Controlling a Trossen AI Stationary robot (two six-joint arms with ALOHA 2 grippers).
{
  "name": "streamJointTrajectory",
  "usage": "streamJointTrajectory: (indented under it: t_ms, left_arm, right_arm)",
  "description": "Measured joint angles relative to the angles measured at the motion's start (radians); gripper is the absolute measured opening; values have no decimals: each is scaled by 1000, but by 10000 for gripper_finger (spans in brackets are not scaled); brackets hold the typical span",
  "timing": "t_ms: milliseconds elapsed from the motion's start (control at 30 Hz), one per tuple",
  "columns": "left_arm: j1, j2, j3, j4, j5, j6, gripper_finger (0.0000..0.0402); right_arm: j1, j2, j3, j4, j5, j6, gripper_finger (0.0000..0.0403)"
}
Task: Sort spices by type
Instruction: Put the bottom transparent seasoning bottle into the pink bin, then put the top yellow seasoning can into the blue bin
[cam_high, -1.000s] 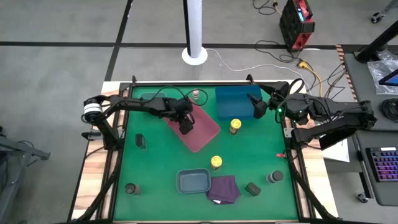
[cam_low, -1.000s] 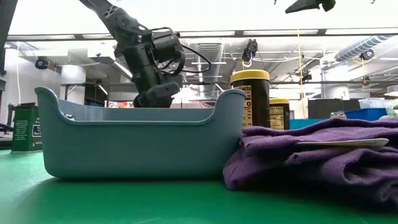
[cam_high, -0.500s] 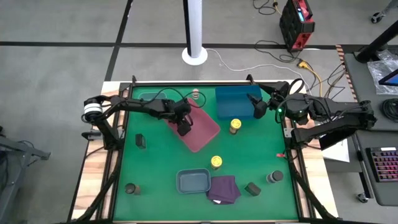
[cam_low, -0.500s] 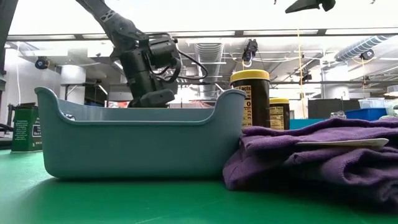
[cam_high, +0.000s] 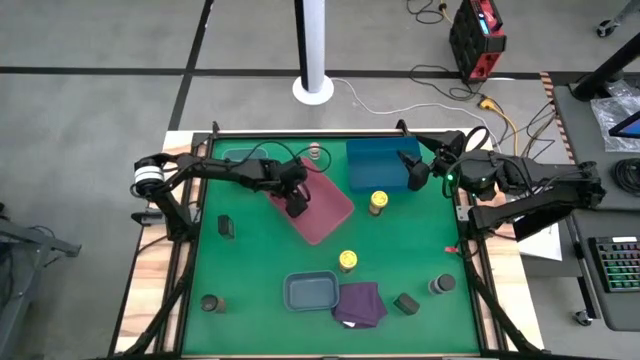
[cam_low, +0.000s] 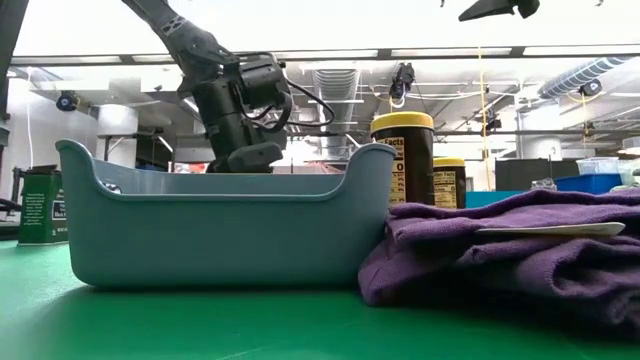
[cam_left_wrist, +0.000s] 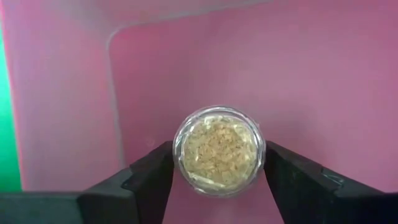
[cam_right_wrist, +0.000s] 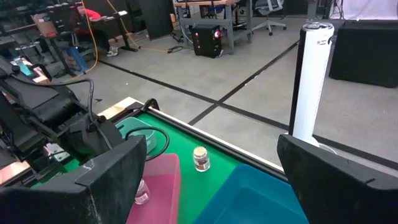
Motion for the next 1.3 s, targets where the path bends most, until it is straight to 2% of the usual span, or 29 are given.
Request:
streamJointTrajectory:
  t_ms: [233, 467, 767, 933, 1033, 1133, 1300]
  left_arm:
    - [0, -83, 0, -74, 2, -4, 228]
    - [-16, -242, 29, -135, 10, -54, 229]
    - [-75, -433, 85, -132, -13, -120, 229]
    - [-92, -501, 112, -134, -46, -146, 229]
    - [-92, -533, 130, -135, -50, -156, 229]
    - [-92, -560, 146, -135, -53, -162, 229]
    - [-92, -583, 168, -139, -95, -174, 229]
  right_arm:
    - [0, 0, 0, 0, 0, 10, 352]
    - [0, 14, 2, 1, -1, 35, 352]
    - [0, 190, 162, -41, -21, 57, 352]
    - [-2, 320, 317, -256, -36, 182, 352]
    - [-4, 391, 402, -442, -55, 335, 352]
    - [-21, 452, 458, -659, -138, 561, 352]
    - [-41, 524, 466, -914, -336, 822, 352]
